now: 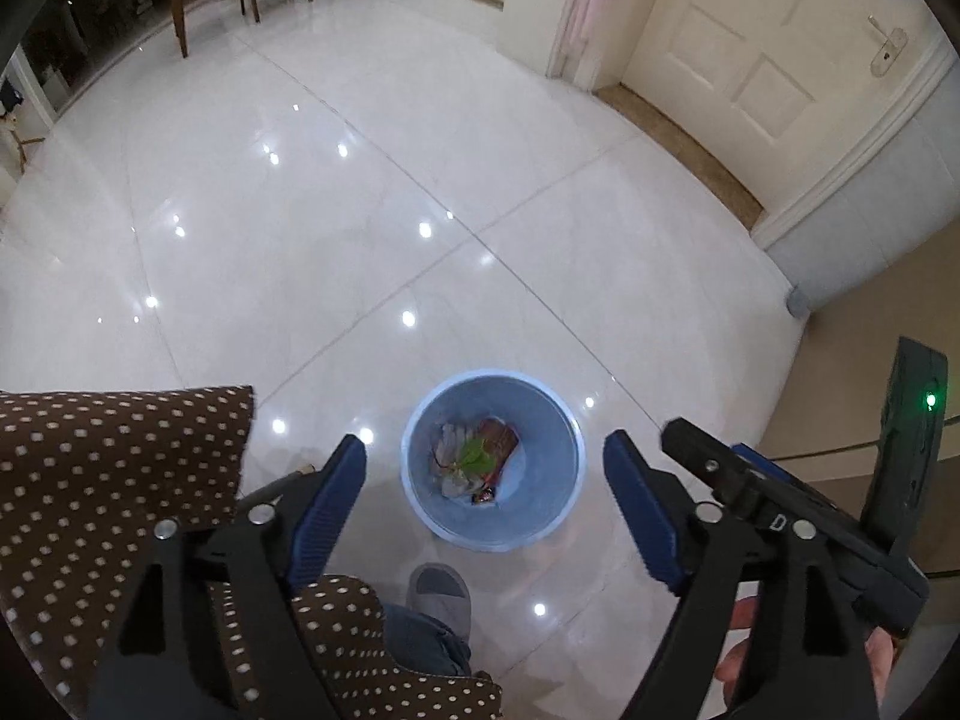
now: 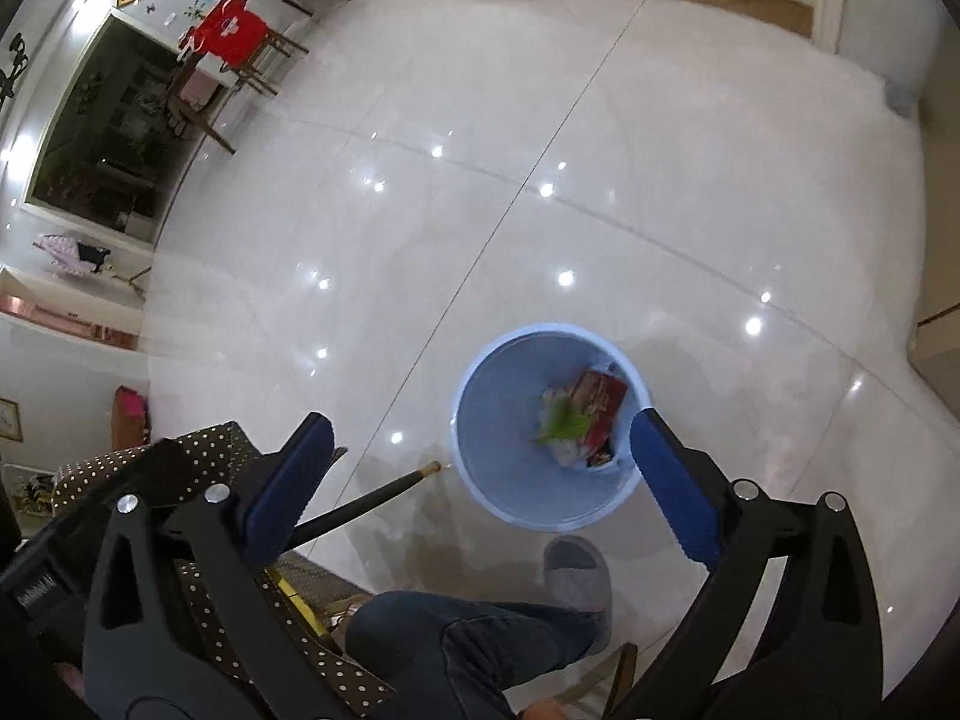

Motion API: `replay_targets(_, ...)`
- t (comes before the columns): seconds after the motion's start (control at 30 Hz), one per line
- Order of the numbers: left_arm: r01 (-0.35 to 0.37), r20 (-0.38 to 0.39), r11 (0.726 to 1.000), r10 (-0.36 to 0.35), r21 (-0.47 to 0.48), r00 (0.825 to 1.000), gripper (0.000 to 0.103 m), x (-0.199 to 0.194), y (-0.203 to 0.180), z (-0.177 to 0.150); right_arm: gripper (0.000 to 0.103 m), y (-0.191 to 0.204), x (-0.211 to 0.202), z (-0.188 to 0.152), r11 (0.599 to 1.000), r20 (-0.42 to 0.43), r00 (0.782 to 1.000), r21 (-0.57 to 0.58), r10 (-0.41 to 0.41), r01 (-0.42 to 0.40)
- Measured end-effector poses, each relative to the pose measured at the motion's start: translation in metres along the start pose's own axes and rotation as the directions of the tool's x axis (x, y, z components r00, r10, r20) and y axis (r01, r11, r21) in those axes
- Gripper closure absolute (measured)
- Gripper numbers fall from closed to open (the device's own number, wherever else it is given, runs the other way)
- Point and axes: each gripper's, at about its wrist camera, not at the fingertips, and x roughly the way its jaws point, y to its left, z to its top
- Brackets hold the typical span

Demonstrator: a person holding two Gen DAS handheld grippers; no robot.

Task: Collect trash
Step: 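Open both tools to drop the leaves and red bag into the wastebasket, then grasp the white orange-print bag with the left tool while the right tool grasps the blue-white packet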

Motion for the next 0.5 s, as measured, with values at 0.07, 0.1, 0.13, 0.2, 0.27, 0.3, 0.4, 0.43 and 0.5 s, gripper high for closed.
replay_targets(0.07,-0.004,0.049,1.0,0.004,0.001,0.999,0.017,-0.018,0.002,-0.004,0.006,0.005,-0.011,-0.005,1.0,0.029,0.999,-0.006,-0.02,0.02)
replay_targets(0.1,-0.003,0.063,1.0,0.003,0.003,0.998,0.017,-0.025,0.001,-0.005,0.006,0.007,-0.018,-0.007,1.0,0.046,0.999,-0.015,-0.026,0.027)
replay_targets(0.13,0.0,0.079,1.0,-0.001,0.006,0.997,0.017,-0.034,0.001,-0.007,0.006,0.011,-0.027,-0.009,0.999,0.061,0.998,-0.024,-0.03,0.032)
replay_targets(0.2,0.006,0.118,1.0,-0.007,0.012,0.993,0.016,-0.053,-0.003,-0.009,0.006,0.014,-0.042,-0.01,0.999,0.09,0.995,-0.035,-0.034,0.038)
replay_targets(0.27,0.013,0.154,1.0,-0.015,0.015,0.988,0.016,-0.071,-0.003,-0.014,0.006,0.025,-0.066,-0.015,0.997,0.139,0.99,-0.054,-0.039,0.047)
replay_targets(0.3,0.021,0.178,1.0,-0.024,0.019,0.984,0.016,-0.084,-0.004,-0.018,0.006,0.027,-0.076,-0.016,0.997,0.158,0.987,-0.064,-0.039,0.049)
replay_targets(0.4,0.027,0.245,0.999,-0.034,0.033,0.969,0.014,-0.118,-0.005,-0.031,0.006,0.042,-0.109,-0.019,0.994,0.225,0.974,-0.094,-0.029,0.051)
replay_targets(0.43,0.028,0.261,0.999,-0.036,0.036,0.965,0.014,-0.127,-0.006,-0.034,0.006,0.048,-0.123,-0.022,0.993,0.251,0.968,-0.107,-0.026,0.055)
replay_targets(0.5,0.033,0.308,0.999,-0.044,0.039,0.95,0.013,-0.151,-0.003,-0.044,0.006,0.061,-0.141,-0.027,0.99,0.288,0.957,-0.126,-0.024,0.063)
